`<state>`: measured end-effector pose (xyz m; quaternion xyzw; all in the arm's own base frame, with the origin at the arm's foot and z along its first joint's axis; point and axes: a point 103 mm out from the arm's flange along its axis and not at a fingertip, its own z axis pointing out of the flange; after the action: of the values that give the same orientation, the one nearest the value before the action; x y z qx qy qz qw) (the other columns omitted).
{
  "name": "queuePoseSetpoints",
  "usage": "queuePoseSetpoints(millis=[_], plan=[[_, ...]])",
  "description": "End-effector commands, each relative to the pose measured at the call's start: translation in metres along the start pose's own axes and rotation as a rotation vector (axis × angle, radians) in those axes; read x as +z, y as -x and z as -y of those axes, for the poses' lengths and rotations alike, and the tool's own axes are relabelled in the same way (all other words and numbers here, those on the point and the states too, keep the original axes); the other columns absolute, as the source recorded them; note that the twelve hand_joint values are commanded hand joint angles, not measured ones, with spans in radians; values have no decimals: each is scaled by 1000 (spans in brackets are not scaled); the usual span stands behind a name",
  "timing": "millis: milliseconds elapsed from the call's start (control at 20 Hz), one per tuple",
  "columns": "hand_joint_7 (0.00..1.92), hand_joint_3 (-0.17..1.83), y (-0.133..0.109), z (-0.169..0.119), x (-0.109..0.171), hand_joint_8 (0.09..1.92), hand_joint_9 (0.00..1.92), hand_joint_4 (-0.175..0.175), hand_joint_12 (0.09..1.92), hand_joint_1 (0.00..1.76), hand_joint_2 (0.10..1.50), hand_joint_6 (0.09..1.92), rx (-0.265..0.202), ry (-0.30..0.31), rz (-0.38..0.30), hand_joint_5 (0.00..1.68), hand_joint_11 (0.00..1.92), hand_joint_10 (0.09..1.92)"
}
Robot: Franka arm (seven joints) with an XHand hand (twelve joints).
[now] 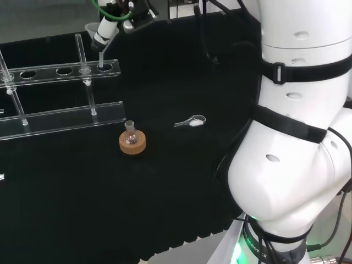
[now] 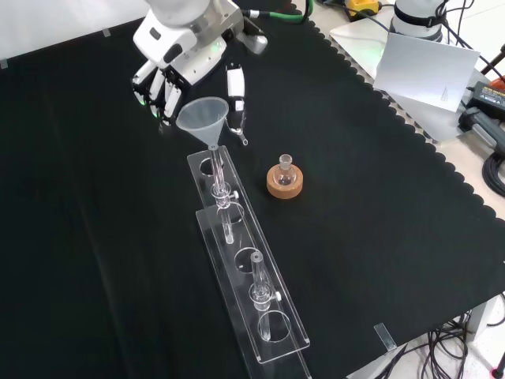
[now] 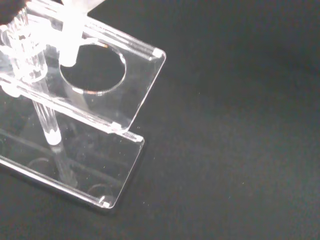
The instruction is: Pick up the funnel from the transparent funnel stand.
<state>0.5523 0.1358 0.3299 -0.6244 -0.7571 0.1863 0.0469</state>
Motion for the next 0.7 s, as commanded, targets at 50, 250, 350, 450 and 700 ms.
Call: queuePoseSetpoints(millis=[50, 250, 350, 450, 700], plan=[[1083, 43, 5, 11, -12, 388, 584, 28, 1240, 683, 741, 87, -5, 42, 21, 723, 0, 529], [1083, 44, 11, 23, -16, 387, 584, 28, 1242, 683, 741, 87, -111, 130, -35, 724, 0, 526], [1083, 44, 23, 31, -17, 386, 584, 28, 1242, 683, 741, 87, -15, 112, -39, 724, 0, 525], [1083, 44, 13, 32, -24, 386, 584, 27, 1243, 683, 741, 87, 10, 95, 0, 724, 0, 524], [1081, 45, 5, 39, -28, 384, 582, 27, 1244, 683, 741, 87, 31, 69, 33, 724, 0, 520]])
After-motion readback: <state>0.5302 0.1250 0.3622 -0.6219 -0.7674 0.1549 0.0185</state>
